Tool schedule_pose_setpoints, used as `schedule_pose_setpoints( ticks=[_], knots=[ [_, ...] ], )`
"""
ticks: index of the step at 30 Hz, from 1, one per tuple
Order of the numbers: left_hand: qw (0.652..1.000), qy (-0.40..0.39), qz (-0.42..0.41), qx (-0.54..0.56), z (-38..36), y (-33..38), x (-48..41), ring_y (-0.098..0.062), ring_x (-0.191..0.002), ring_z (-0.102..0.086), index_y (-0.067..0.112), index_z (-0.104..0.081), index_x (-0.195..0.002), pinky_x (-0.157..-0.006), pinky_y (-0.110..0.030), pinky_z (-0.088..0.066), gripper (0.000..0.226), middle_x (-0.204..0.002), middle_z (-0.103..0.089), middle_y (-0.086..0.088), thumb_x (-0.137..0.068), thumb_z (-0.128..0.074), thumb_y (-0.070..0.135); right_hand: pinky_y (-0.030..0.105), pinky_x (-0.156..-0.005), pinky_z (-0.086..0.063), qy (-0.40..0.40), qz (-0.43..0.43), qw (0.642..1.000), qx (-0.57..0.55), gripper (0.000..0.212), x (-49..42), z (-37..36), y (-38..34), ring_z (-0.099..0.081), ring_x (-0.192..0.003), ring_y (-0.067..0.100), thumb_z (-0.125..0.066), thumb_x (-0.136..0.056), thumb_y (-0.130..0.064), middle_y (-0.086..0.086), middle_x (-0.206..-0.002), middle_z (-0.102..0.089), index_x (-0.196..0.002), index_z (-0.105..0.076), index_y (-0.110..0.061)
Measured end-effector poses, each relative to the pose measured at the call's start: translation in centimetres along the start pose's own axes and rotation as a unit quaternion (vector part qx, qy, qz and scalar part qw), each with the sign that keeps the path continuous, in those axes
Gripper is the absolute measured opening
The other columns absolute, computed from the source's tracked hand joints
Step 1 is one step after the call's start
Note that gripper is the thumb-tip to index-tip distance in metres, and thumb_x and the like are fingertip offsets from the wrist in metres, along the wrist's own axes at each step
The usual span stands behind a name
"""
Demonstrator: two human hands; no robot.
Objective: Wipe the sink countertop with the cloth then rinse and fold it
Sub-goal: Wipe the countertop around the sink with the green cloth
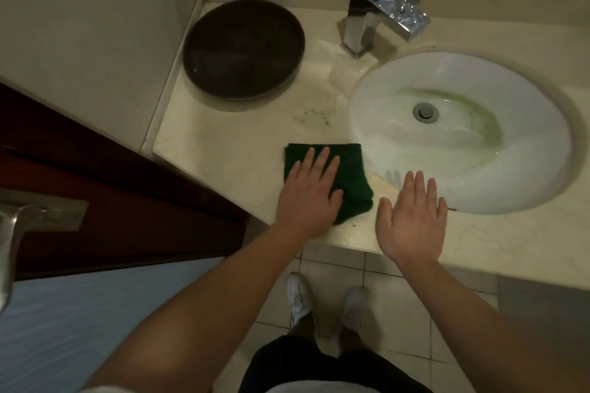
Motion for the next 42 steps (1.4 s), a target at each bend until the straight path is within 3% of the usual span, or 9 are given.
schedule_pose_setpoints(
  ticks=[6, 9, 12, 17, 21, 32, 35, 39, 42],
  knots=[
    [0.982, 0.050, 0.180, -0.026, 2.8, -14.7, 2.9, -0.031, -0.148, -0.009, 0.015, -0.014, -0.153, -0.119, -0.050, -0.014, 0.064, -0.162, -0.014, -0.011, -0.096, -0.018, 0.043, 0.049, -0.120, -0.013, 0.005, 0.002, 1.000, -0.012, 0.069, 0.1, 0.0, 0.1, -0.012, -0.150, 0.029, -0.023, -0.095, -0.044, 0.011, -0.162, -0.019, -0.154, -0.016, -0.009],
    [0.976, 0.057, 0.210, -0.009, 3.1, -17.4, 3.4, -0.032, -0.148, -0.007, 0.015, -0.012, -0.154, -0.120, -0.050, -0.010, 0.065, -0.162, -0.012, -0.012, -0.095, -0.017, 0.042, 0.047, -0.120, -0.011, -0.004, 0.014, 1.000, -0.026, 0.067, 0.0, -0.2, -0.1, -0.009, -0.150, 0.028, -0.022, -0.096, -0.042, 0.010, -0.163, -0.015, -0.154, -0.014, -0.011],
    [0.978, 0.063, 0.199, 0.001, 2.4, -16.4, 4.6, -0.031, -0.149, -0.003, 0.015, -0.010, -0.154, -0.120, -0.048, -0.005, 0.065, -0.162, -0.009, -0.012, -0.095, -0.018, 0.040, 0.045, -0.122, -0.008, 0.004, 0.038, 0.996, -0.075, 0.063, 0.1, 0.6, 1.1, -0.006, -0.150, 0.029, -0.028, -0.099, -0.034, 0.013, -0.163, -0.012, -0.154, -0.012, -0.007],
    [0.975, 0.067, 0.212, 0.013, 0.7, -10.8, 6.4, -0.036, -0.148, -0.005, 0.007, -0.014, -0.153, -0.120, -0.048, -0.003, 0.066, -0.160, -0.011, -0.019, -0.093, -0.018, 0.036, 0.049, -0.121, -0.011, 0.032, -0.018, 0.999, -0.027, 0.064, 0.0, 1.2, 6.2, -0.013, -0.149, 0.034, -0.025, -0.096, -0.032, 0.018, -0.160, -0.021, -0.152, -0.019, 0.000],
    [0.978, 0.062, 0.197, 0.010, -1.4, -3.3, 6.4, -0.037, -0.148, -0.008, 0.003, -0.014, -0.152, -0.120, -0.047, -0.006, 0.067, -0.160, -0.012, -0.021, -0.093, -0.016, 0.036, 0.046, -0.121, -0.010, 0.027, -0.009, 0.999, -0.022, 0.064, -0.2, 0.9, 6.0, -0.013, -0.149, 0.031, -0.022, -0.095, -0.033, 0.014, -0.160, -0.021, -0.152, -0.019, -0.003],
    [0.966, 0.039, 0.244, 0.074, -3.9, 9.1, 5.1, -0.038, -0.148, -0.002, 0.000, -0.009, -0.151, -0.120, -0.048, -0.003, 0.072, -0.160, -0.005, -0.023, -0.092, -0.016, 0.039, 0.047, -0.119, -0.015, 0.032, 0.028, 0.999, -0.024, 0.063, -0.1, 0.7, 6.3, -0.018, -0.148, 0.032, -0.024, -0.097, -0.035, 0.014, -0.160, -0.024, -0.152, -0.020, -0.004],
    [0.979, 0.032, 0.195, 0.039, -3.3, 7.3, 3.9, -0.035, -0.149, -0.002, 0.003, -0.006, -0.152, -0.121, -0.049, -0.007, 0.071, -0.161, -0.004, -0.020, -0.093, -0.017, 0.040, 0.046, -0.120, -0.016, 0.030, 0.029, 0.999, -0.018, 0.064, -0.2, 0.7, 6.2, -0.018, -0.148, 0.031, -0.022, -0.097, -0.035, 0.013, -0.160, -0.023, -0.153, -0.019, -0.004],
    [0.961, 0.077, 0.264, 0.007, -0.9, -2.2, 2.9, -0.033, -0.148, -0.007, 0.006, -0.009, -0.153, -0.119, -0.050, -0.012, 0.069, -0.161, -0.010, -0.017, -0.094, -0.017, 0.041, 0.046, -0.119, -0.020, 0.032, 0.017, 0.999, -0.019, 0.064, -0.2, 1.0, 6.1, -0.021, -0.147, 0.030, -0.022, -0.095, -0.034, 0.013, -0.159, -0.027, -0.152, -0.022, -0.004],
    [0.959, 0.075, 0.271, 0.017, -0.1, -3.9, 1.6, -0.034, -0.148, -0.004, 0.010, -0.008, -0.154, -0.119, -0.052, -0.008, 0.066, -0.162, -0.008, -0.016, -0.096, -0.021, 0.038, 0.047, -0.115, -0.024, 0.025, 0.038, 0.998, -0.046, 0.063, -0.5, 1.0, 6.0, -0.026, -0.145, 0.031, -0.022, -0.095, -0.033, 0.014, -0.157, -0.031, -0.150, -0.026, -0.003]
  ],
)
Point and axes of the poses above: each hand's wrist, its own x-axis away from the middle knuckle, its own z-axis out of the back of the hand, y = z × x, the point moved 9 cm from there along -x, towards the middle knuckle
